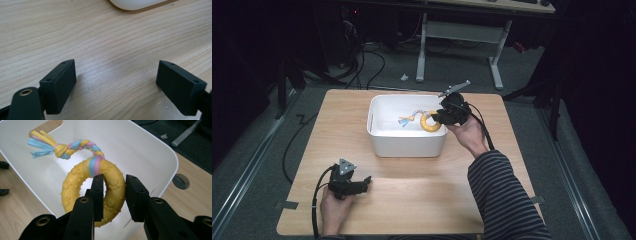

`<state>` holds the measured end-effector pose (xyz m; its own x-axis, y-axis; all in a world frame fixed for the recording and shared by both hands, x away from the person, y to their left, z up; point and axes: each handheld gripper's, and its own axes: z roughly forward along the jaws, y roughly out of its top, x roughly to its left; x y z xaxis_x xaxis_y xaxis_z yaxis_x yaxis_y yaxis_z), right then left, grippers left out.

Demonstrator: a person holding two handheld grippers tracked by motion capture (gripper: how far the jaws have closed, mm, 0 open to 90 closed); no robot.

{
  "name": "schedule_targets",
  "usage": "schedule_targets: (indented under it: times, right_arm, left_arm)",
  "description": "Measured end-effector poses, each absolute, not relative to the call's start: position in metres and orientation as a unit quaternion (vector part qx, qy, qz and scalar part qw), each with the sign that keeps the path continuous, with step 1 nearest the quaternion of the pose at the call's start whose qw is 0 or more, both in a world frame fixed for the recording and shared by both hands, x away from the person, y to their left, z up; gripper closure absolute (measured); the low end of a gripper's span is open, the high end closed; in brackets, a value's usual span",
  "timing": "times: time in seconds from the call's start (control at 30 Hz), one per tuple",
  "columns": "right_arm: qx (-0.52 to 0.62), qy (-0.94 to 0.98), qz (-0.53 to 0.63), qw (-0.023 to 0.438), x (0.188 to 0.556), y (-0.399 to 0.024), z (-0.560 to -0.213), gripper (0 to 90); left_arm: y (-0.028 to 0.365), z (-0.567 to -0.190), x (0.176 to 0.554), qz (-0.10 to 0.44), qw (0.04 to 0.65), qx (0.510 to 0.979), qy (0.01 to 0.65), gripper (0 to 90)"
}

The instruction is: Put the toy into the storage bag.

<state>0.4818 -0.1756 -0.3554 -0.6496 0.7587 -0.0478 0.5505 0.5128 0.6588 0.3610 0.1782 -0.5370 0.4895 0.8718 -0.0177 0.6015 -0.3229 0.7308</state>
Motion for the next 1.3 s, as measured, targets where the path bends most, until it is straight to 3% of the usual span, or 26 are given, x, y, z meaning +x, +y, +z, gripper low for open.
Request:
schedule_targets:
  times: [1.13,1.3]
  right_arm:
    - [0.383,0.87,0.28,0.135,0.489,-0.163,-0.374,70.7]
    - [0.39,0.868,0.277,0.135,0.49,-0.163,-0.376,65.9]
  left_arm:
    - [0.178,-0.537,0.361,0.194,0.348,0.79,0.466,16.7]
    - [0.178,-0.537,0.361,0.194,0.348,0.79,0.466,16.7]
